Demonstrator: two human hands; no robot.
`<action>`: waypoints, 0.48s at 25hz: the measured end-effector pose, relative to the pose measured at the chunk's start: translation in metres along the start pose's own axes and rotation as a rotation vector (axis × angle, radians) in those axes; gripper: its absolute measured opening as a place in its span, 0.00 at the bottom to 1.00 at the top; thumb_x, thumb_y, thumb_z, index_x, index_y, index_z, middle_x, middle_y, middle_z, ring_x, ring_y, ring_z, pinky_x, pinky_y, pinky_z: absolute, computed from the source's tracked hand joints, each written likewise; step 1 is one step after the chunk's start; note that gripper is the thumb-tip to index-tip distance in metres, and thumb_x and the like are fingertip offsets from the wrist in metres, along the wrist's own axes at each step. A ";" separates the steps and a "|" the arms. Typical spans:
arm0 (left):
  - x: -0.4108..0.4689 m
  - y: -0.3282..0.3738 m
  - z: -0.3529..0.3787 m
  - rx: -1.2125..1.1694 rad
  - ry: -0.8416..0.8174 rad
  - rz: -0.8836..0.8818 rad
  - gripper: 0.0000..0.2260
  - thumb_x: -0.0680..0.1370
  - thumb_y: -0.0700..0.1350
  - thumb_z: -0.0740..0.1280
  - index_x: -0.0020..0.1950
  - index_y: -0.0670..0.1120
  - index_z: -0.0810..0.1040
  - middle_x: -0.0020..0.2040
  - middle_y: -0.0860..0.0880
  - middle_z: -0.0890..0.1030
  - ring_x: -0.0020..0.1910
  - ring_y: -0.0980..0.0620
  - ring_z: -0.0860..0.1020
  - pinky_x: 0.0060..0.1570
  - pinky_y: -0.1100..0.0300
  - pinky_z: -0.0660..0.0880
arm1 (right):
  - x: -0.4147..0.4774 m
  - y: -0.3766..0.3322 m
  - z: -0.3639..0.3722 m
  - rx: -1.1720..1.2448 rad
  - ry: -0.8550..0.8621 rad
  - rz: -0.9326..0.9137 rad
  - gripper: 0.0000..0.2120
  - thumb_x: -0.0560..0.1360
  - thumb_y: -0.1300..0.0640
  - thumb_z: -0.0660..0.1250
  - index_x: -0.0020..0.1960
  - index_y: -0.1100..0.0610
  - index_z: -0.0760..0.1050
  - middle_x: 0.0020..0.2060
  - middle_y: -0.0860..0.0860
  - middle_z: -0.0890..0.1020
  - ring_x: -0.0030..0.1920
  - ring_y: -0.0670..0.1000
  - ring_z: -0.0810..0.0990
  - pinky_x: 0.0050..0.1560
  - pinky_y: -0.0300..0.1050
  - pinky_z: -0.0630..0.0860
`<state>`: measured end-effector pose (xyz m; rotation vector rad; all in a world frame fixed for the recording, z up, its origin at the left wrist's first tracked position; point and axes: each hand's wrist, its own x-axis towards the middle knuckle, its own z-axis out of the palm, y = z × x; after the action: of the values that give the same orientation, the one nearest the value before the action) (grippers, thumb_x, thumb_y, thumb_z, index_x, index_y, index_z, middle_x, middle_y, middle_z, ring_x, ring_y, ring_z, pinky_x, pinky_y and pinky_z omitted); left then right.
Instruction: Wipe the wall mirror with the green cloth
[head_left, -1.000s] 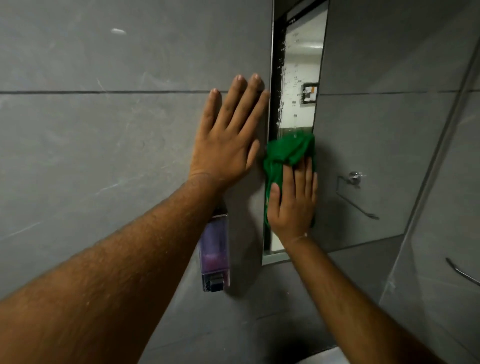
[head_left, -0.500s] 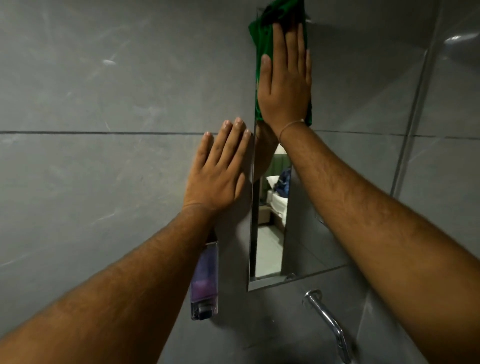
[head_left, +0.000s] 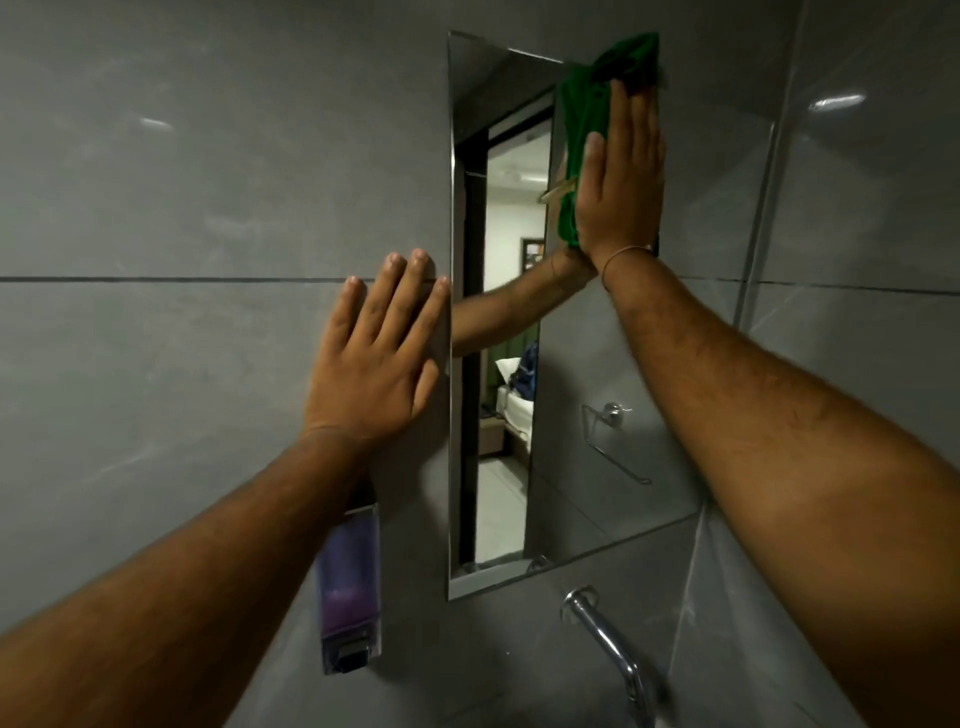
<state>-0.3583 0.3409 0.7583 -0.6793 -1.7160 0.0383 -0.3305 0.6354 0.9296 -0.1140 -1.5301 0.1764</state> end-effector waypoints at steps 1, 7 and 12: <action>-0.001 -0.001 0.002 -0.006 0.010 -0.002 0.36 0.86 0.57 0.55 0.93 0.47 0.50 0.93 0.40 0.48 0.92 0.38 0.47 0.89 0.38 0.44 | 0.001 0.014 0.000 0.005 0.006 0.034 0.25 0.88 0.51 0.52 0.84 0.57 0.62 0.83 0.59 0.66 0.84 0.60 0.64 0.85 0.58 0.61; -0.001 0.001 0.011 -0.024 0.045 -0.020 0.37 0.86 0.57 0.54 0.94 0.48 0.48 0.93 0.42 0.46 0.92 0.39 0.46 0.89 0.36 0.48 | 0.024 0.096 -0.008 0.007 0.001 0.237 0.25 0.89 0.51 0.50 0.85 0.55 0.58 0.85 0.58 0.62 0.85 0.57 0.61 0.86 0.55 0.60; -0.002 0.002 0.013 -0.018 0.050 -0.026 0.37 0.86 0.56 0.56 0.94 0.48 0.49 0.93 0.42 0.47 0.92 0.39 0.47 0.89 0.37 0.46 | 0.051 0.163 -0.012 -0.069 -0.004 0.357 0.27 0.89 0.50 0.48 0.85 0.57 0.56 0.85 0.59 0.59 0.86 0.57 0.58 0.86 0.49 0.56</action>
<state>-0.3688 0.3454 0.7525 -0.6658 -1.6788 -0.0122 -0.3239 0.8050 0.9491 -0.4426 -1.5109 0.4067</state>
